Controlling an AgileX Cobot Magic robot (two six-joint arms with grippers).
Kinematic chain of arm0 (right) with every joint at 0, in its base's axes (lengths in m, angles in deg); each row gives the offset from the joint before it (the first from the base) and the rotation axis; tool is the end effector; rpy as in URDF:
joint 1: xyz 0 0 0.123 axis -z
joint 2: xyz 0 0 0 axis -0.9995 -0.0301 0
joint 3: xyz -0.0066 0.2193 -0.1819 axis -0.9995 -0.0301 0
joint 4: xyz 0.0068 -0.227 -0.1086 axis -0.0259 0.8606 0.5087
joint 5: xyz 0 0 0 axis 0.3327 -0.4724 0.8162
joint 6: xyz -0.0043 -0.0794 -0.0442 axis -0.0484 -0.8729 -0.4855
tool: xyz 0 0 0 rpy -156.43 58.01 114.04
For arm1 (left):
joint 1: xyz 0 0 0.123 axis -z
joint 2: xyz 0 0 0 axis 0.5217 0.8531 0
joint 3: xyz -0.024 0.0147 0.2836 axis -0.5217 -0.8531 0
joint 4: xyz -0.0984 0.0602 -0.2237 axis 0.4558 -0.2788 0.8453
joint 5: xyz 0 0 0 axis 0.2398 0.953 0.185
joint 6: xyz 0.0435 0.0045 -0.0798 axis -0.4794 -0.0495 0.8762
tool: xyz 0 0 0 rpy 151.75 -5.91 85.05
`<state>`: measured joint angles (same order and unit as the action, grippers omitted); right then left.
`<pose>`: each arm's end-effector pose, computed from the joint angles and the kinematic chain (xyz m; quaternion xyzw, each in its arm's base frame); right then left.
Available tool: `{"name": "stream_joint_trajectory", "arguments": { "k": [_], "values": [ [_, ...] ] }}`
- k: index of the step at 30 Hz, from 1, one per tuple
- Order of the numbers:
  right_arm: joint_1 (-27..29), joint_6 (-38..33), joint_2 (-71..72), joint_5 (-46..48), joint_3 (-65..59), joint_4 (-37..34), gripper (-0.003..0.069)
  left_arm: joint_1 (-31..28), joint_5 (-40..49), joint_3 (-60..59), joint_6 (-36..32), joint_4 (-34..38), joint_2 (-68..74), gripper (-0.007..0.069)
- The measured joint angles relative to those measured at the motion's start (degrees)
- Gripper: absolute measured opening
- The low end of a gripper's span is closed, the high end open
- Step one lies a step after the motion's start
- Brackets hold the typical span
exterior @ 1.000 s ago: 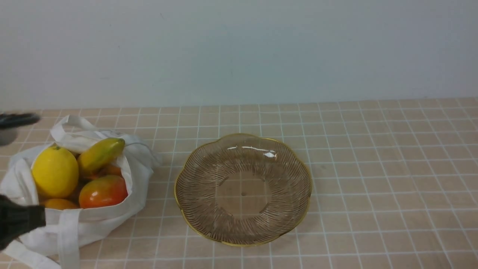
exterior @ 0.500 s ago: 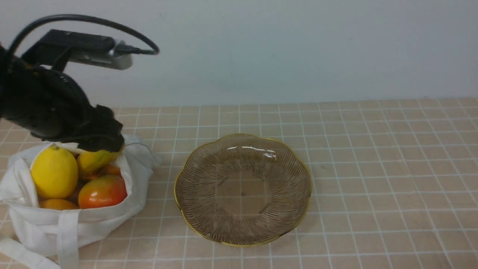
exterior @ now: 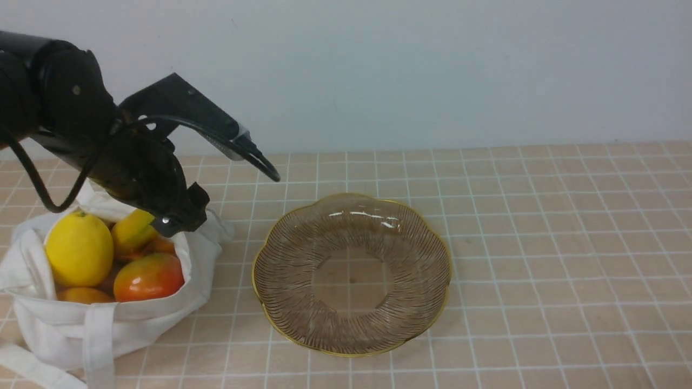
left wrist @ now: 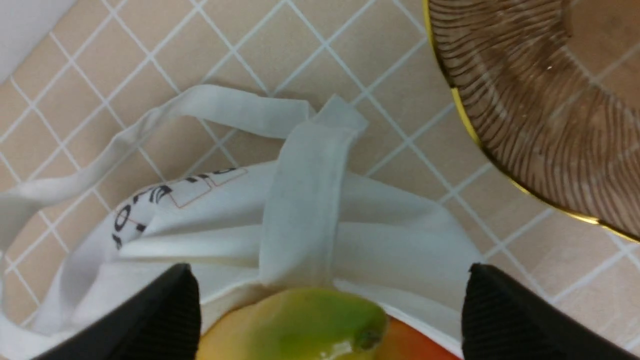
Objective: Take the fruit out of the bag on the brown coffee tablecloth and place them on the plate.
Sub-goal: 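Reach into the white bag and grasp the banana with the left gripper, then place the banana on the plate with the left gripper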
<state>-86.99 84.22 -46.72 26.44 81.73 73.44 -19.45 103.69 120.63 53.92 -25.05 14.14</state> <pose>0.0522 -0.0024 0.1719 0.0083 0.8063 -0.0153 0.5912 0.3259 -0.0636 0.2777 0.3339 0.9102 0.0653 0.2364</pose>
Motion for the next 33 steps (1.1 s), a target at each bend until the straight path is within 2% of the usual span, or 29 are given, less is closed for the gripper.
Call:
{"name": "stream_joint_trajectory", "arguments": {
  "k": [3,7,12,21,27,33],
  "values": [
    [0.0,0.0,0.0,0.0,0.0,0.0,-0.0018,0.0,-0.1,0.0,3.0,-3.6,2.2,0.0497],
    [0.0,0.0,0.0,0.0,0.0,0.0,-0.0018,0.0,-0.8,0.0,7.2,-8.8,3.9,0.0258],
    [0.0,0.0,0.0,0.0,0.0,0.0,-0.0018,0.1,-0.6,0.0,8.7,-13.1,1.5,0.0259],
    [0.0,0.0,0.0,0.0,0.0,0.0,-0.0018,0.1,1.4,0.0,10.8,-14.6,-12.5,0.0259],
    [0.0,0.0,0.0,0.0,0.0,0.0,-0.0018,0.1,2.3,0.1,13.2,-11.2,-16.5,0.0259],
    [0.0,0.0,0.0,0.0,0.0,0.0,-0.0018,0.1,9.5,6.3,15.9,-1.2,-16.7,0.0259]
  ]
}}
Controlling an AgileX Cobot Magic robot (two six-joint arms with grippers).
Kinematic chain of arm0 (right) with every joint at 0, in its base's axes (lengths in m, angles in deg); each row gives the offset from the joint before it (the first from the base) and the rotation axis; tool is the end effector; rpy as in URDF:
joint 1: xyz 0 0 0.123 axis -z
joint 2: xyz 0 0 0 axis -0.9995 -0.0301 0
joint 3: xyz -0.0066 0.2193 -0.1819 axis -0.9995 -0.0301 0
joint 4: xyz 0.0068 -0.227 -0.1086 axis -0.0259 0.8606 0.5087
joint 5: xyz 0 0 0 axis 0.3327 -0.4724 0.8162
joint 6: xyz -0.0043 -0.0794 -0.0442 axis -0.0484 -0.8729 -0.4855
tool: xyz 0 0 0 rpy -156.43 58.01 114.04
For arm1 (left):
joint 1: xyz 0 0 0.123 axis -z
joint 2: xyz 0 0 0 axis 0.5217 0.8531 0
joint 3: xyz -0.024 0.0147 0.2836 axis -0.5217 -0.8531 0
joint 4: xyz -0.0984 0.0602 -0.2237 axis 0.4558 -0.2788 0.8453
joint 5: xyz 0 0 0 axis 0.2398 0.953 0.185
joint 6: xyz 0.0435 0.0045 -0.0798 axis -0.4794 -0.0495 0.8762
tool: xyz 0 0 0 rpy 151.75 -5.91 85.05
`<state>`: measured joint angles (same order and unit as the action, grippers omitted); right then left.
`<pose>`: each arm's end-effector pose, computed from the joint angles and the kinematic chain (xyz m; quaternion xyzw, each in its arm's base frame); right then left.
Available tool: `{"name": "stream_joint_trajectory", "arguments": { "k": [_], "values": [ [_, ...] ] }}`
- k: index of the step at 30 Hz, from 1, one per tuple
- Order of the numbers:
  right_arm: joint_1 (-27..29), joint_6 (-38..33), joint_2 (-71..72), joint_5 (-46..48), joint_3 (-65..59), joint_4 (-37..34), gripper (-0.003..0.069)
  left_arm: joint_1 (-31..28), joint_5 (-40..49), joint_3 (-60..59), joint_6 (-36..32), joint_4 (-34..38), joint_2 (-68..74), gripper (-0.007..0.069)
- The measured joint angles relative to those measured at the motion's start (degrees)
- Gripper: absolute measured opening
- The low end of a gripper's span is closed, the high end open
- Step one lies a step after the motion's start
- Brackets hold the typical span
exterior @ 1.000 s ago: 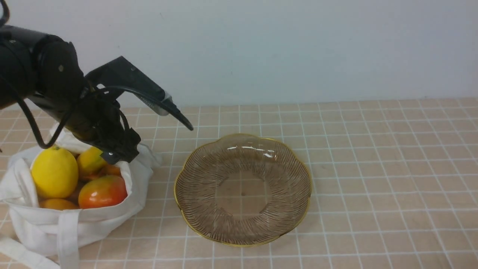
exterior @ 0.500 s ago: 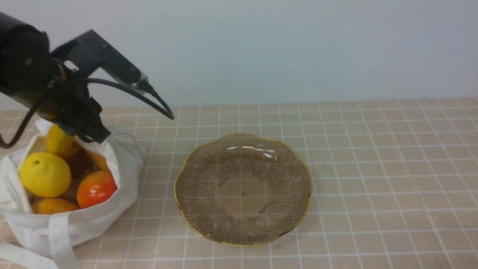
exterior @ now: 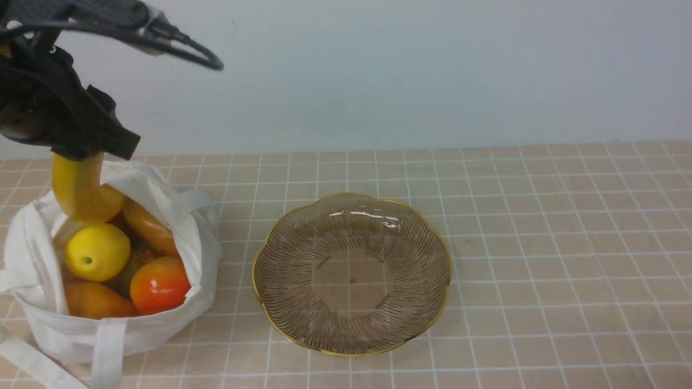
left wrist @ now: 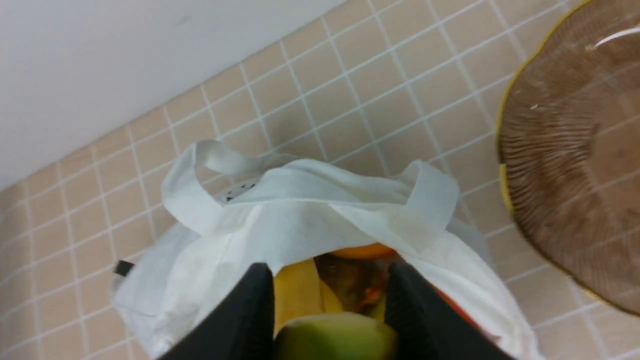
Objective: Take the fruit out of the bag on the brown coffee tablecloth and place them on the plate.
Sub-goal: 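Place the banana on the plate with the left gripper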
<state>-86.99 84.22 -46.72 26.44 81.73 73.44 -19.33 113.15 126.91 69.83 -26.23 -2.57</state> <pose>0.0522 -0.0024 0.1719 0.0083 0.8063 -0.0153 0.5912 0.2612 -0.0481 0.3905 0.1905 0.9139 0.0439 0.3557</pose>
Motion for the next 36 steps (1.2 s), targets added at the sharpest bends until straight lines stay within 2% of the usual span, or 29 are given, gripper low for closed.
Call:
{"name": "stream_joint_trajectory", "arguments": {
  "k": [1,7,13,15,19,20,21,22,23,28,36],
  "values": [
    [0.0,0.0,0.0,0.0,0.0,0.0,-0.0018,0.0,1.7,2.8,0.4,3.8,0.0,0.0258],
    [0.0,0.0,0.0,0.0,0.0,0.0,-0.0018,0.0,2.2,10.7,0.8,12.1,-0.3,0.0258],
    [0.0,0.0,0.0,0.0,0.0,0.0,-0.0018,0.0,-0.7,11.7,2.0,13.0,0.4,0.0258],
    [0.0,0.0,0.0,0.0,0.0,0.0,-0.0018,0.0,-1.4,11.8,2.6,15.6,1.6,0.0258],
    [0.0,0.0,0.0,0.0,0.0,0.0,-0.0018,0.0,-1.7,11.9,0.5,25.9,4.5,0.0258],
    [0.0,0.0,0.0,0.0,0.0,0.0,-0.0018,0.0,-1.8,11.9,-2.8,32.7,7.1,0.0258],
    [0.0,0.0,0.0,0.0,0.0,0.0,-0.0018,0.0,-1.8,11.9,-3.3,33.6,7.1,0.0258],
    [0.0,0.0,0.0,0.0,0.0,0.0,-0.0018,0.1,-1.9,11.9,-7.6,41.1,10.3,0.0258],
    [0.0,0.0,0.0,0.0,0.0,0.0,-0.0018,0.1,-1.9,11.9,-9.8,44.8,12.2,0.0258],
    [0.0,0.0,0.0,0.0,0.0,0.0,-0.0018,0.1,-2.1,11.9,-14.5,56.2,21.3,0.0258],
    [0.0,0.0,0.0,0.0,0.0,0.1,-0.0018,0.1,-3.4,11.9,-14.8,59.1,31.4,0.027]
  ]
}}
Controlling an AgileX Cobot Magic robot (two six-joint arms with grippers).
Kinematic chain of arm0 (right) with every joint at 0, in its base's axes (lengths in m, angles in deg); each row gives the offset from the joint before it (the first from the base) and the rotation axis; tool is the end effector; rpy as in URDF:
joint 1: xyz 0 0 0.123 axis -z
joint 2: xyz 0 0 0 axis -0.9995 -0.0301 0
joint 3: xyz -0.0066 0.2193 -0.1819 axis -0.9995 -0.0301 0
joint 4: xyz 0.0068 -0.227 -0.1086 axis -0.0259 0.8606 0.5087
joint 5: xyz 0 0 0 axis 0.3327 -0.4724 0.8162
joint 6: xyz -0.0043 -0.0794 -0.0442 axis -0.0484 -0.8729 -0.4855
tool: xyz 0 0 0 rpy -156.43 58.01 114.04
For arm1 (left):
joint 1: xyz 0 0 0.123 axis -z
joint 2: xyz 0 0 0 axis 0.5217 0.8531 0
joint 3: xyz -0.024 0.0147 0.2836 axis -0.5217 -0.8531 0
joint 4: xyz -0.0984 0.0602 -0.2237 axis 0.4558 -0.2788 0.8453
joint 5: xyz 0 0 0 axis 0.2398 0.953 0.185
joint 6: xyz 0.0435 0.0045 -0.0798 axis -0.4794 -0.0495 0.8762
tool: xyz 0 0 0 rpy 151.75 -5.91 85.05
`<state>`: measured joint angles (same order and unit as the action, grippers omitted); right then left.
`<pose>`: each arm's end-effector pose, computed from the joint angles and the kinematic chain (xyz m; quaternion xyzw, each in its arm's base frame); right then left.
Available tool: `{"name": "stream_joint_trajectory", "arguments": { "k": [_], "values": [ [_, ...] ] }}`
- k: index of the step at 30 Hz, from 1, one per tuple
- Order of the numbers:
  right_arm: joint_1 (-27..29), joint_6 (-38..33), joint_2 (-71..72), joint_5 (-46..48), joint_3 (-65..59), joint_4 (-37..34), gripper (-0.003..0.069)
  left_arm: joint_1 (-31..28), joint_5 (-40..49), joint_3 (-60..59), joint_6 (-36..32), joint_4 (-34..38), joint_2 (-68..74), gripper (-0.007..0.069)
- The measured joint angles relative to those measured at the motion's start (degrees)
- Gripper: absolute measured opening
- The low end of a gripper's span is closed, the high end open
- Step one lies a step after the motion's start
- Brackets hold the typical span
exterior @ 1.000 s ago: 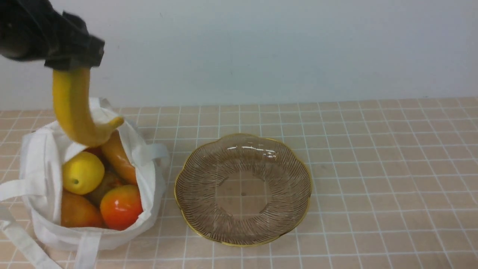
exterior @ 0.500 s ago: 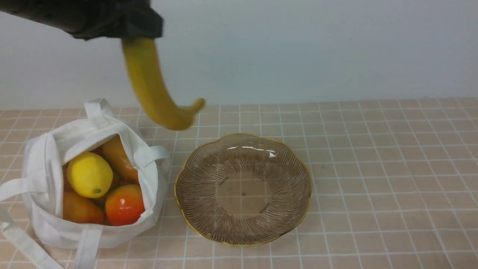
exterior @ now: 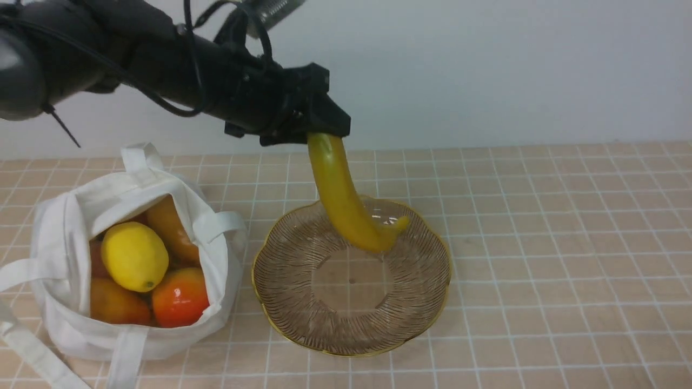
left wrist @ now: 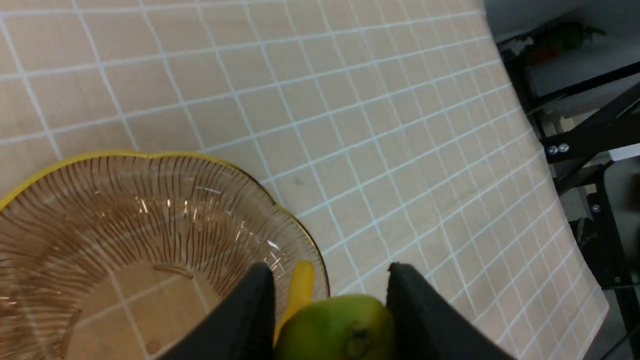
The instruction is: Take the fruit out of the bag on the brown coffee tablecloth and place them on the plate.
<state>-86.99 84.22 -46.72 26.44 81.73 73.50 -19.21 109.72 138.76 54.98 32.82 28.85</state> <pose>0.0522 -0.0024 0.1719 0.0080 0.8063 -0.0158 0.5912 0.3856 -0.1424 0.2986 0.0970 0.8877 -0.3805 0.2403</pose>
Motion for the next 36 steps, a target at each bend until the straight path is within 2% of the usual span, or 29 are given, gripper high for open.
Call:
{"name": "stream_joint_trajectory", "arguments": {
  "k": [4,6,7,9,11,13,16,17,18,19,21,23,24,25,27,29,32,36],
  "values": [
    [0.0,0.0,0.0,0.0,0.0,0.0,-0.0018,0.0,0.4,0.0,0.0,0.2,3.9,0.0398],
    [0.0,0.0,0.0,0.0,0.0,0.0,-0.0018,0.0,0.4,0.0,-0.1,0.3,5.4,0.0488],
    [0.0,0.0,0.0,0.0,0.0,0.0,-0.0018,0.0,0.4,0.0,-0.1,0.3,5.4,0.0488],
    [0.0,0.0,0.0,0.0,0.0,0.0,-0.0018,0.0,0.3,0.0,-0.1,0.1,6.6,0.0596],
    [0.0,0.0,0.0,0.0,0.0,0.0,-0.0018,0.0,0.3,0.1,-0.5,0.0,6.7,0.0645],
    [0.0,0.0,0.0,0.0,0.0,0.0,-0.0018,-0.1,0.6,1.3,-2.0,-0.8,6.7,0.0671],
    [0.0,0.0,0.0,0.0,0.0,0.0,-0.0018,-0.6,2.5,5.0,-2.7,-3.1,6.7,0.0664],
    [0.0,0.0,0.0,0.0,0.0,0.0,-0.0018,-0.9,4.8,8.6,-2.6,-6.1,6.6,0.0624],
    [0.0,0.0,0.0,0.0,0.0,0.0,-0.0018,-0.9,5.2,8.6,-2.5,-6.6,6.6,0.0617],
    [0.0,0.0,0.0,0.0,0.0,0.0,-0.0018,-1.1,7.0,11.8,-1.9,-9.6,6.3,0.0564],
    [0.0,0.0,0.0,0.0,0.0,0.0,-0.0018,-1.2,9.3,15.2,-0.9,-12.4,6.0,0.0507],
    [0.0,0.0,0.0,0.0,0.0,0.0,-0.0018,-1.2,16.4,23.7,2.7,-20.8,4.3,0.0278],
    [0.0,0.0,0.0,0.0,0.0,0.0,-0.0018,-1.2,17.1,25.2,3.1,-22.1,4.0,0.0227],
    [0.0,0.0,0.0,0.0,0.0,0.0,-0.0018,-1.2,17.6,27.3,3.8,-24.8,2.5,0.0116],
    [0.0,0.0,0.0,0.0,0.0,0.0,-0.0018,-1.2,18.2,28.3,4.3,-26.7,0.8,0.0045],
    [0.0,0.0,0.0,0.0,0.0,0.0,-0.0018,-1.2,18.7,27.8,4.7,-28.2,-2.1,0.0009],
    [0.0,0.0,0.0,0.0,0.0,0.0,-0.0018,-1.2,18.7,24.4,5.1,-29.0,-6.1,-0.0004],
    [0.0,0.0,0.0,0.0,0.0,0.0,-0.0018,-1.2,19.0,12.2,4.1,-30.1,-16.1,-0.0008]
  ]
}}
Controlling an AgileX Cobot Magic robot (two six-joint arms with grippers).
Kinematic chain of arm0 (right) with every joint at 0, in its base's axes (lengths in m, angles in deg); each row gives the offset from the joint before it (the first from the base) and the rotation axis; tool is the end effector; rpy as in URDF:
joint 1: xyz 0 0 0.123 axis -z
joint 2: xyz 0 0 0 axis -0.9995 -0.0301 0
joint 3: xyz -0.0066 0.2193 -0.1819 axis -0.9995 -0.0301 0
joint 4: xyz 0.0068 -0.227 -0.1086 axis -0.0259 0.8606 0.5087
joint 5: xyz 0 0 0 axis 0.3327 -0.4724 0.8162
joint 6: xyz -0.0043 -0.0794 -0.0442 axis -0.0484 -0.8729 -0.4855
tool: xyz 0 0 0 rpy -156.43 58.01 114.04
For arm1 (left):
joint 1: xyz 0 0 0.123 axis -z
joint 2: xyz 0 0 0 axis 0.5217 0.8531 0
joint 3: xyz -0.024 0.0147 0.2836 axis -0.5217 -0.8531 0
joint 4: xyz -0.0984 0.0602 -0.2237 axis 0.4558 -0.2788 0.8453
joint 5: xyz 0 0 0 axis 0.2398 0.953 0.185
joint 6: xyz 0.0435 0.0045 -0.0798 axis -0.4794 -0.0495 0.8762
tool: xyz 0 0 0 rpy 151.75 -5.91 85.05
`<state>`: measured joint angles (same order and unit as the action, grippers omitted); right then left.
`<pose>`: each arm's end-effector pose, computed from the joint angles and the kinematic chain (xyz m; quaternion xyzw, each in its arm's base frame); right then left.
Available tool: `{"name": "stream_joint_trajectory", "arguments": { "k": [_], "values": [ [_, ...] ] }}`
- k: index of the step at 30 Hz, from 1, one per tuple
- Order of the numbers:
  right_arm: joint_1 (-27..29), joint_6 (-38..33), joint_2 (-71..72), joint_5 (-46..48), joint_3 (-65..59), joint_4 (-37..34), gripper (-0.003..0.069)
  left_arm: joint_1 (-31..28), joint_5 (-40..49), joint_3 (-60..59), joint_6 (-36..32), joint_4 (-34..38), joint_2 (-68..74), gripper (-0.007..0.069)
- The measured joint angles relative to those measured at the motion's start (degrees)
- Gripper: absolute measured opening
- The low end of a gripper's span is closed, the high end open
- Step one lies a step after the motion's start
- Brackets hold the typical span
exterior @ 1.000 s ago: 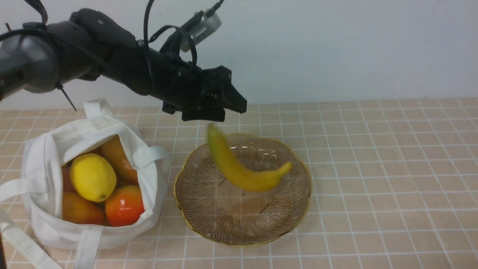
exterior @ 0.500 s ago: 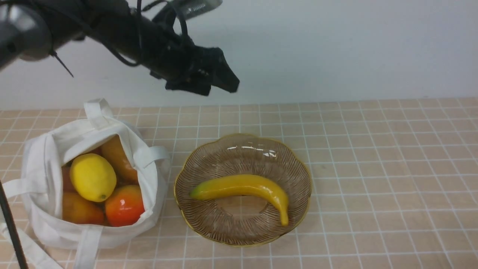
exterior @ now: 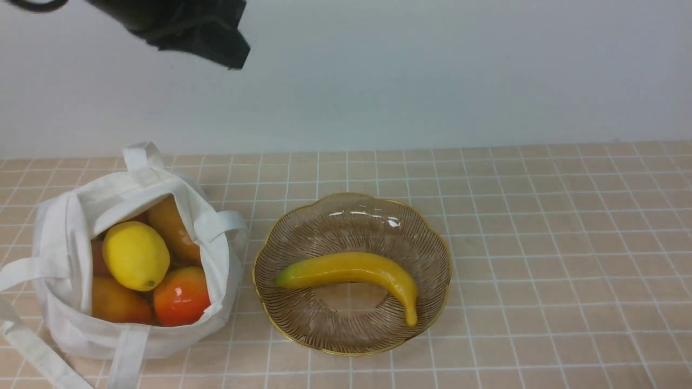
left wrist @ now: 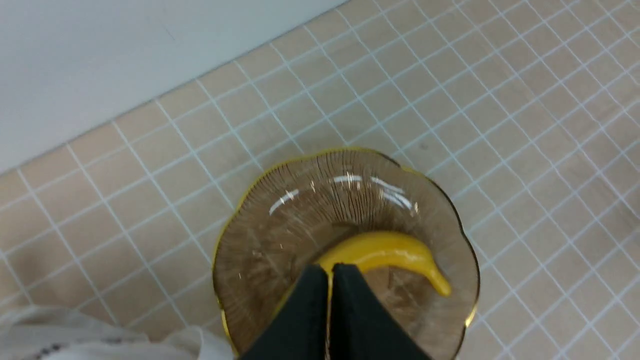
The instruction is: Take the fruit out of the bag on the brown coffee tablecloth and place them on the plate.
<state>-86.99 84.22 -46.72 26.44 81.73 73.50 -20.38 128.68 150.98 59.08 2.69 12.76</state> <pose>0.0522 -0.0024 0.1719 0.0080 0.8063 -0.0158 0.5912 0.3079 -0.0944 0.4276 0.2507 0.9009 -0.1736 0.3090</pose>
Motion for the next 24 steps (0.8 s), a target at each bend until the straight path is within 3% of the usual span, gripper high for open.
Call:
{"name": "stream_joint_trajectory", "arguments": {
  "k": [5,10,14,18,24],
  "values": [
    [0.0,0.0,0.0,0.0,0.0,0.0,-0.0018,0.0,-2.3,-21.6,-3.0,-0.3,-15.2,-0.0008],
    [0.0,0.0,0.0,0.0,0.0,0.0,-0.0018,0.0,-24.4,-48.3,-12.6,7.6,-32.9,-0.0008],
    [0.0,0.0,0.0,0.0,0.0,0.0,-0.0018,0.0,-42.5,-63.3,-19.9,15.6,-42.6,-0.0008],
    [0.0,0.0,0.0,0.0,0.0,0.0,-0.0018,0.0,-52.4,-72.2,-24.1,23.3,-48.4,-0.0008],
    [0.0,0.0,0.0,0.0,0.0,0.0,-0.0018,0.0,-53.4,-78.7,-24.7,30.7,-50.9,-0.0008]
  ]
}}
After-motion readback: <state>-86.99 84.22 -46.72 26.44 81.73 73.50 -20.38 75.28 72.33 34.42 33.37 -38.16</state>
